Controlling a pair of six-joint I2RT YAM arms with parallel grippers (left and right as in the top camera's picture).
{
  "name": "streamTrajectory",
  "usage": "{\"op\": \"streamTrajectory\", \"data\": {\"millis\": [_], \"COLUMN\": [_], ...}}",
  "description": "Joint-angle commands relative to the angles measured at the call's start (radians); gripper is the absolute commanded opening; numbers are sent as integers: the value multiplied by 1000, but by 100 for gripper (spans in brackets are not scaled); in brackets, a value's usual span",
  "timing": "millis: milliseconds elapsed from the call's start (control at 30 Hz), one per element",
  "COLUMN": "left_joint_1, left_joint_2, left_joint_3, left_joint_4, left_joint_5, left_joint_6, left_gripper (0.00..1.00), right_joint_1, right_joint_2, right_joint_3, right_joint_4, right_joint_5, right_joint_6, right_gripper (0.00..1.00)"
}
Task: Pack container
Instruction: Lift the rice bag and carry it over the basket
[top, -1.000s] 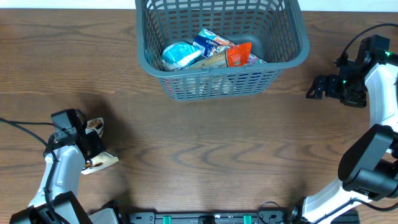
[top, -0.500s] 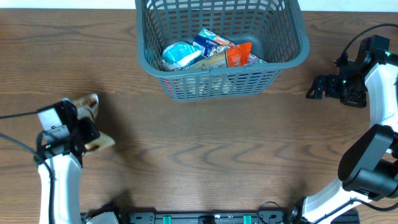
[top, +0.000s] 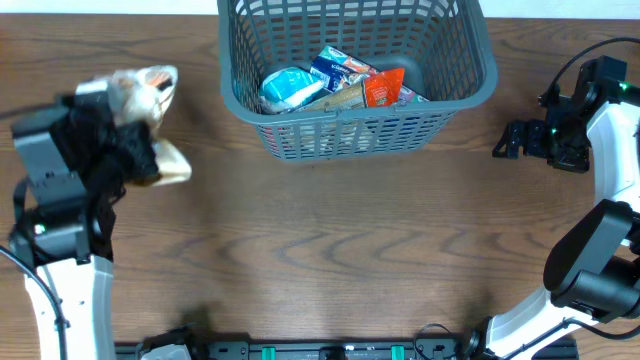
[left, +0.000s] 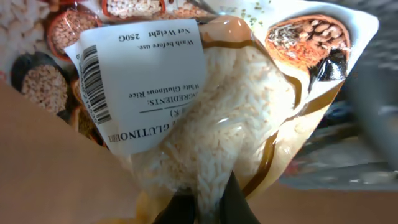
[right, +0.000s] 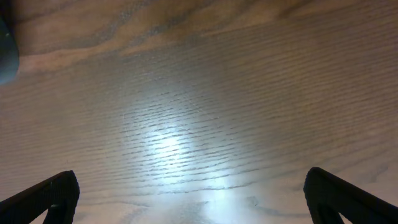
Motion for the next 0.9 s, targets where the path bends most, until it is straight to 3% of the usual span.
{"op": "streamTrajectory", "data": {"millis": [0, 100, 367, 533, 867], "left_joint_1": [-58, -119, -325, -443, -571], "left_joint_2": [40, 100, 297, 420, 564], "left_joint_3": [177, 308, 618, 760, 846], "left_joint_4": [-23, -56, -104, -138, -117], "left_joint_5": [21, 22, 21, 18, -63], "left_joint_6": [58, 63, 222, 383, 603], "left_gripper": [5, 5, 6, 5, 6], "right_joint_1": [9, 9, 9, 9, 9], "right_joint_2": [-5, -5, -5, -5, -5], "right_joint_3": [-2, -2, -2, -2, -2], "right_joint_4": [0, 1, 0, 1, 0], "right_joint_5": [-1, -1, -1, 0, -1], "right_joint_6": [-14, -15, -14, -15, -15], "right_gripper": [99, 99, 99, 99, 99]}}
